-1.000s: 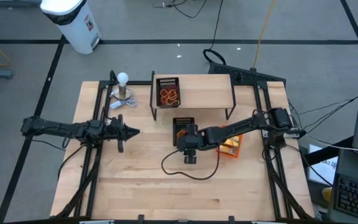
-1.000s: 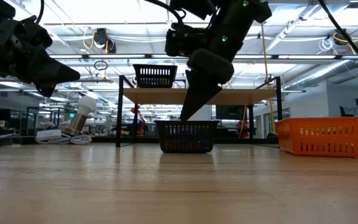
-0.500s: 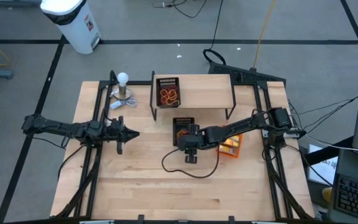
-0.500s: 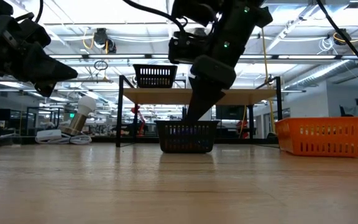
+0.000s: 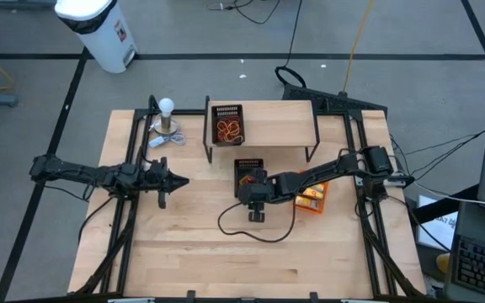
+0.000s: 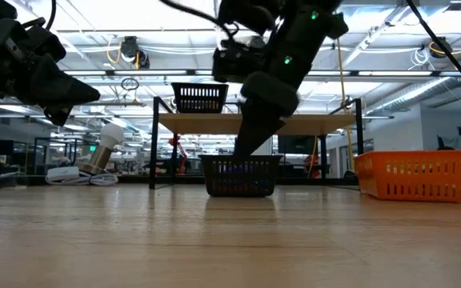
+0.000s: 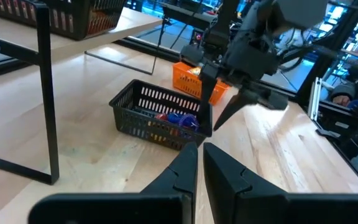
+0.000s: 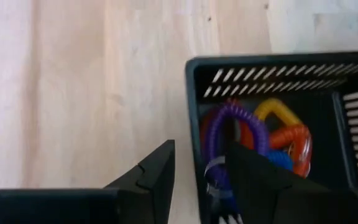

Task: Pick & Place Office Desk Supplies
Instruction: Put the black basket filled with spring keychains on the shelf

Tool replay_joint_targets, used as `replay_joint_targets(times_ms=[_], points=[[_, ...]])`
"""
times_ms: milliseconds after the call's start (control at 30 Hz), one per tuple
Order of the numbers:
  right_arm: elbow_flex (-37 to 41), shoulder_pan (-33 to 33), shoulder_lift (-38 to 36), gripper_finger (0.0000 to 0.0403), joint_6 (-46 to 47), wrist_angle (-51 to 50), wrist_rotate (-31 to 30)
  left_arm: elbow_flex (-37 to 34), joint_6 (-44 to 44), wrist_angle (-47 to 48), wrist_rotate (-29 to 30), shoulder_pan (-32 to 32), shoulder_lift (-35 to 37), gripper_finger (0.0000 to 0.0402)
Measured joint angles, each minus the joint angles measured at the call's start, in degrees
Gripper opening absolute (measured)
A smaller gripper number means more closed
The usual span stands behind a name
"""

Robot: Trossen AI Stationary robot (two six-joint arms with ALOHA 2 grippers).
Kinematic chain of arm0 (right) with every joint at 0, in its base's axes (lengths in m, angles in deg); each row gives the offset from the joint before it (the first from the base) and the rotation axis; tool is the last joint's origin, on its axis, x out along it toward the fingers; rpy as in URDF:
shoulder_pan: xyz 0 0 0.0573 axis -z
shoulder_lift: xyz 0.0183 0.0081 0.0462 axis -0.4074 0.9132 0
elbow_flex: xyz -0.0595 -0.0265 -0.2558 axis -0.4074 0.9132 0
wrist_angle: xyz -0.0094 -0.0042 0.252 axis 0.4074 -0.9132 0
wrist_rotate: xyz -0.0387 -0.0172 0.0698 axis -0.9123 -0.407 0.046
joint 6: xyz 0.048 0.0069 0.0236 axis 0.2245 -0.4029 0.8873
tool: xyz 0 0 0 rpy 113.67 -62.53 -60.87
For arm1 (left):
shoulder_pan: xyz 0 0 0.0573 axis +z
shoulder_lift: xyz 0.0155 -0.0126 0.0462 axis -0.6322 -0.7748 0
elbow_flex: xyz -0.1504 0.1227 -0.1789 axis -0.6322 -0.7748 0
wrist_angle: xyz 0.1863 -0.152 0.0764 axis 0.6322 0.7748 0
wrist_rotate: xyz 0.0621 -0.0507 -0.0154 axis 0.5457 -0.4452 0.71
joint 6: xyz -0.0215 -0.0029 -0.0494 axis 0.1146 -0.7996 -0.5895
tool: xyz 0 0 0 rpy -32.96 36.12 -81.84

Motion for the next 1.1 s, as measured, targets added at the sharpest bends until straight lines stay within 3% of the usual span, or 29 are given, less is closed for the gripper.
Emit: replay_joint_targets(times_ms=[433, 533, 700, 1100], points=[[-0.07, 0.42, 1.74, 0.0124, -0.34, 0.55, -0.18, -0.01, 0.33, 0.21, 0.02, 0.0, 0.02, 0.0026], [0.09, 0.42, 1.97, 0.0098, -0.13, -0.16, -0.12, -0.01, 0.55, 0.28, 0.02, 0.0, 0.02, 0.0026], [0.07, 0.42, 1.87, 0.0015, 0.21, 0.05, -0.11, -0.01, 0.36, 0.45, 0.02, 0.0, 0.0, 0.0026], [0.05, -3.74, -2.71, 0.0002, 2.33, -2.64, -3.12, 0.02, 0.07, 0.79, -0.44, 0.0, -0.01, 0.0026]])
